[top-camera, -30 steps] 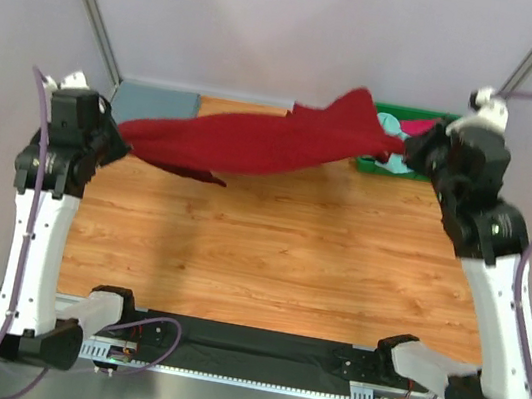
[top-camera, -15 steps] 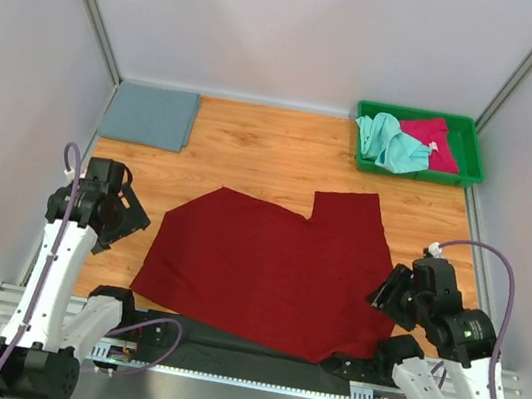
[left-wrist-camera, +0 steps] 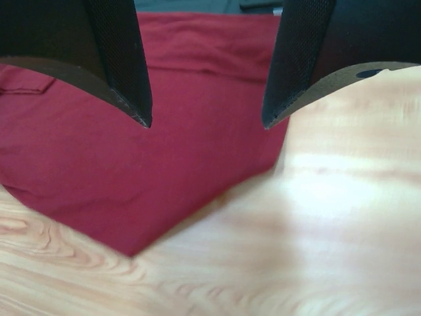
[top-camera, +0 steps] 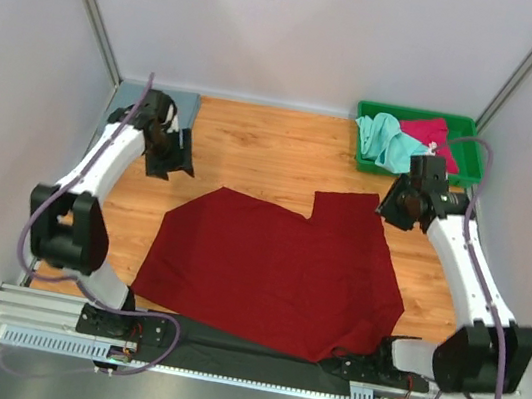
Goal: Fold and stack the t-shirts
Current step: Flatten the tshirt out
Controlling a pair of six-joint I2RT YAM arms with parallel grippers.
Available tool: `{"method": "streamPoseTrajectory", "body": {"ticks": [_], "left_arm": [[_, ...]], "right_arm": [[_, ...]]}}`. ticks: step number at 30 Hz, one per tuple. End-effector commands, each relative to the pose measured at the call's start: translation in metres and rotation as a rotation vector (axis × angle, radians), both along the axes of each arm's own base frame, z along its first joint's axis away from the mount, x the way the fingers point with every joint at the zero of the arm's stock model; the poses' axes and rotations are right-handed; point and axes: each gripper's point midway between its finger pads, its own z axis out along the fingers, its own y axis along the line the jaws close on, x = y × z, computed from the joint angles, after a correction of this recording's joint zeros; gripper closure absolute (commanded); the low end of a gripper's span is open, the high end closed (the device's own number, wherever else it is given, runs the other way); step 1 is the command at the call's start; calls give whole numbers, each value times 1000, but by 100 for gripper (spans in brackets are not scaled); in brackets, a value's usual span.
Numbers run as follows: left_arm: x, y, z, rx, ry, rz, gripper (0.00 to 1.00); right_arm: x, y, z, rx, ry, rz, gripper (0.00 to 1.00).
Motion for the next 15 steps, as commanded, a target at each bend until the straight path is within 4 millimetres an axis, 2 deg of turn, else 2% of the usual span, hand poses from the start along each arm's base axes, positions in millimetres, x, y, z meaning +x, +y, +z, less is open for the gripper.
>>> {"method": "streamPoseTrajectory", "body": {"ticks": [1,2,4,6,7,9,10,12,15], "left_arm": [[25,-23,-16,0,12,-152,25],[28,-27,-22,18,20,-158,24],[30,-30,-40,34,52,-161,20],[32,-33,-61,56,91,-176,13],[34,-33,-66,58,100,-187,12],[36,-31,-84,83,143,-214,12],[38,-31,-86,90,145,-224,12],[43,-32,-94,88,152,-250,12],[42,-34,-98,78,183,-246,14]], "right_arm": [[44,31,1,119,-32,112,62],[42,41,-7,142,2,133,57],[35,48,-28,140,79,149,52],[31,58,-37,130,83,187,46],[25,56,-50,116,113,184,44],[27,47,-62,62,114,179,40],[27,42,-74,33,142,176,39],[30,34,-83,-19,176,172,37],[26,34,-90,-29,247,190,37]]}}
